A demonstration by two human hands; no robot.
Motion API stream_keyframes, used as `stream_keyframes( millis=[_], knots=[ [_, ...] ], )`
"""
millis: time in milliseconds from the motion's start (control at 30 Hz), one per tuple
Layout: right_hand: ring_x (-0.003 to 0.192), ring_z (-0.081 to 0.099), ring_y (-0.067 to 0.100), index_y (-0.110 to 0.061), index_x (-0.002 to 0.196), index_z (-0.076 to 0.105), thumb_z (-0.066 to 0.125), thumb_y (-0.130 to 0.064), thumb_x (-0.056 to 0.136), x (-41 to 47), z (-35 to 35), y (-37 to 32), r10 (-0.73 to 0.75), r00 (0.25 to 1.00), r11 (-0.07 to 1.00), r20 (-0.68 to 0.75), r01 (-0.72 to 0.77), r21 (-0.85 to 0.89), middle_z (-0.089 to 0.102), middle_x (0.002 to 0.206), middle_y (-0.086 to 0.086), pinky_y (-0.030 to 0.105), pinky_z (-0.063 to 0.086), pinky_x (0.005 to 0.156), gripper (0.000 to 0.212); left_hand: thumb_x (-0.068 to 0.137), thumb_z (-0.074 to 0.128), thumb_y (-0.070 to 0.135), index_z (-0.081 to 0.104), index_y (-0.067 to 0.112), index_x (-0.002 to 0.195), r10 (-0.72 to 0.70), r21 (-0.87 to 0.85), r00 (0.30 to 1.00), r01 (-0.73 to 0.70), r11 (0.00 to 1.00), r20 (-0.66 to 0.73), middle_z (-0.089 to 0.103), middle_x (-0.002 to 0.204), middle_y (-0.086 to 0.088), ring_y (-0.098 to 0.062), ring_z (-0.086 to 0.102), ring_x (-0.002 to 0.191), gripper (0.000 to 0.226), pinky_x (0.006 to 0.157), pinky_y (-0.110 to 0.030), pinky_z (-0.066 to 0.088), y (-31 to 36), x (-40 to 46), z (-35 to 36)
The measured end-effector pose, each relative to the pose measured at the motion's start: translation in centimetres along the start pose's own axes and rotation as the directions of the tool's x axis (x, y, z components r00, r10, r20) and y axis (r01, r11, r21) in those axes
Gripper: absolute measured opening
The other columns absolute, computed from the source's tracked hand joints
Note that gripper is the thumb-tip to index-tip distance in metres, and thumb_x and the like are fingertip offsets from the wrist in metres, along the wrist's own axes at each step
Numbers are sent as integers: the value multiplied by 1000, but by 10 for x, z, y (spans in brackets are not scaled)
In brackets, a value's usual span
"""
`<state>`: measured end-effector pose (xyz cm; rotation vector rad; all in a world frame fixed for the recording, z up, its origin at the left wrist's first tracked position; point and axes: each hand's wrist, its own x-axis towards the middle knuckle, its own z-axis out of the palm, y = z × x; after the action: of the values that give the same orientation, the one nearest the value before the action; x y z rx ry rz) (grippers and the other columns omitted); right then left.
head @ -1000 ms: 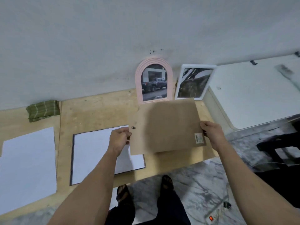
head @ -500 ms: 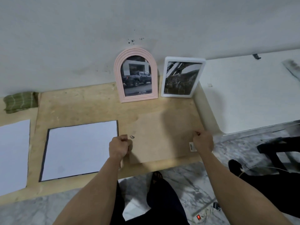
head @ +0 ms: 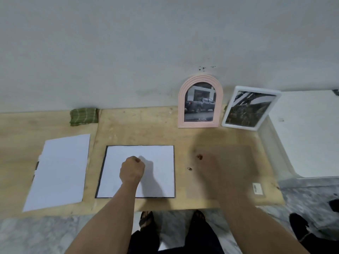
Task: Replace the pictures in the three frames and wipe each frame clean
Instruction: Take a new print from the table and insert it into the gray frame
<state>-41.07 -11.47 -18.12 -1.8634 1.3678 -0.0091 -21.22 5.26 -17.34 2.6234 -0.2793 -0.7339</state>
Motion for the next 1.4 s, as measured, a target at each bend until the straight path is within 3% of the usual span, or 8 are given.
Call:
stream_keyframes(
  millis=[100,233,533,700,867,967,1167,1400],
  knots=[
    [79,58,26,-13,77,59,46,-17,95,-19,51,-35,-13,996,993,87,23,-120,61,84,12,34,43,70,22,91,49,9,58,12,93,-32,51,999,31,998,11,63,96,-8,-26,54,81,9,70,-31,43,-45,20,-37],
    [73,49,19,-16,85,47,51,-18,91,-39,97,-56,23,993,995,112,-12,-96,50,79,2,32,43,68,7,89,53,11,64,2,122,-50,66,995,45,997,81,62,126,-14,-34,61,107,35,80,-32,43,-95,47,-69],
    [82,56,21,-8,97,51,49,-20,89,-50,138,-68,192,980,957,-49,-198,-213,52,92,3,27,39,58,15,90,55,33,58,7,121,-24,90,982,8,996,185,57,121,-8,-31,61,106,40,93,-38,46,-112,63,-74],
    [94,56,28,-8,103,47,58,-26,81,-47,148,-81,366,930,930,-16,-366,-26,49,107,8,35,47,69,31,78,60,22,54,13,70,-109,-211,974,151,966,200,54,71,-2,-24,50,66,13,68,-30,42,-109,68,-78],
    [98,57,31,-2,107,51,58,-36,77,-45,148,-78,403,915,914,-13,-401,55,55,112,14,37,50,76,46,68,65,29,73,4,84,-110,-347,949,214,913,295,74,88,-10,-34,70,88,31,84,-42,57,-122,81,-83],
    [94,51,27,-7,95,48,56,-33,86,-51,146,-84,361,932,932,-10,-362,-18,48,107,10,33,43,75,29,71,68,27,68,4,77,-83,-387,955,194,902,286,70,82,-7,-30,63,79,24,78,-35,53,-123,77,-82],
    [113,47,28,-8,123,45,57,-31,87,-57,149,-84,301,952,946,-60,-306,-109,43,125,11,35,41,85,44,86,62,12,60,12,77,-24,-446,986,97,890,167,62,77,0,-21,54,72,9,67,-29,42,-120,68,-81],
    [117,50,30,-9,135,43,53,-37,87,-62,135,-83,317,948,948,-37,-316,45,46,132,11,42,47,94,56,88,68,1,62,6,83,-3,-716,947,244,654,320,70,88,-8,-25,64,81,9,71,-31,51,-130,60,-99]
  ],
)
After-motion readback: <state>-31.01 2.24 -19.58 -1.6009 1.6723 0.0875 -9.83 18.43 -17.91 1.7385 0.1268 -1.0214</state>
